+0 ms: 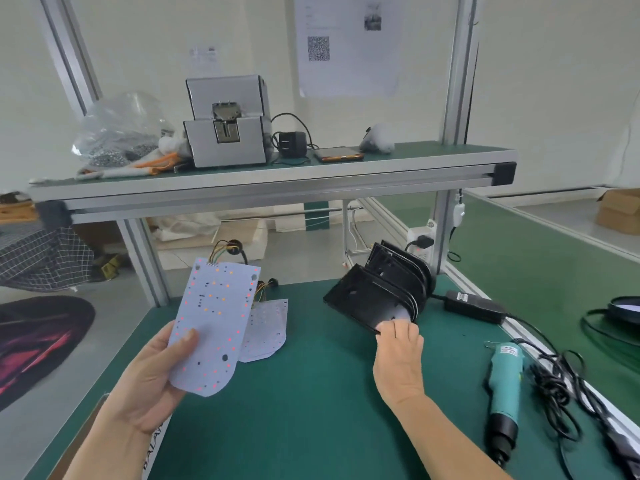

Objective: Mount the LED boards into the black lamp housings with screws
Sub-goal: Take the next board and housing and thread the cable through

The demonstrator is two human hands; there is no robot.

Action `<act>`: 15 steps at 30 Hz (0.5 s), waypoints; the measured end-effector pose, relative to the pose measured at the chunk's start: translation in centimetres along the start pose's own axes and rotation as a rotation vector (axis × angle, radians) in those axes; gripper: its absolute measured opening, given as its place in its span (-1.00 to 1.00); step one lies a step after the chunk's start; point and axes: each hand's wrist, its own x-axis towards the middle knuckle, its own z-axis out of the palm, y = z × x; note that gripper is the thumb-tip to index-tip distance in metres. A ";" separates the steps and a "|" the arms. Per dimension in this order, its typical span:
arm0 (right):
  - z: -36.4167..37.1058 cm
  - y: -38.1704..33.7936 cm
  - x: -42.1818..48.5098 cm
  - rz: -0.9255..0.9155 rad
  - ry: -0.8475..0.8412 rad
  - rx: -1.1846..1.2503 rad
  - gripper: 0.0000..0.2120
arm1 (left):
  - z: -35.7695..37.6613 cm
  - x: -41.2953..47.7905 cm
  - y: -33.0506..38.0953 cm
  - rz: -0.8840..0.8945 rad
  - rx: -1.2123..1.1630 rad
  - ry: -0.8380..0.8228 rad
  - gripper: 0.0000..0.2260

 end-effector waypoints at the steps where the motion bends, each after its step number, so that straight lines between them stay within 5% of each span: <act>1: -0.3 -0.1 -0.8 -0.026 -0.013 0.025 -0.78 | 0.1 -0.4 0.0 -0.010 0.014 -0.030 -0.73; 11: -5.6 1.4 -7.5 -0.368 -0.346 0.335 -0.86 | 3.4 -3.5 2.1 -0.042 0.428 -0.330 -0.56; 15: -7.8 2.5 -8.3 -0.390 -0.349 0.315 -0.89 | 5.0 -5.0 2.2 -0.009 0.568 -0.429 -0.67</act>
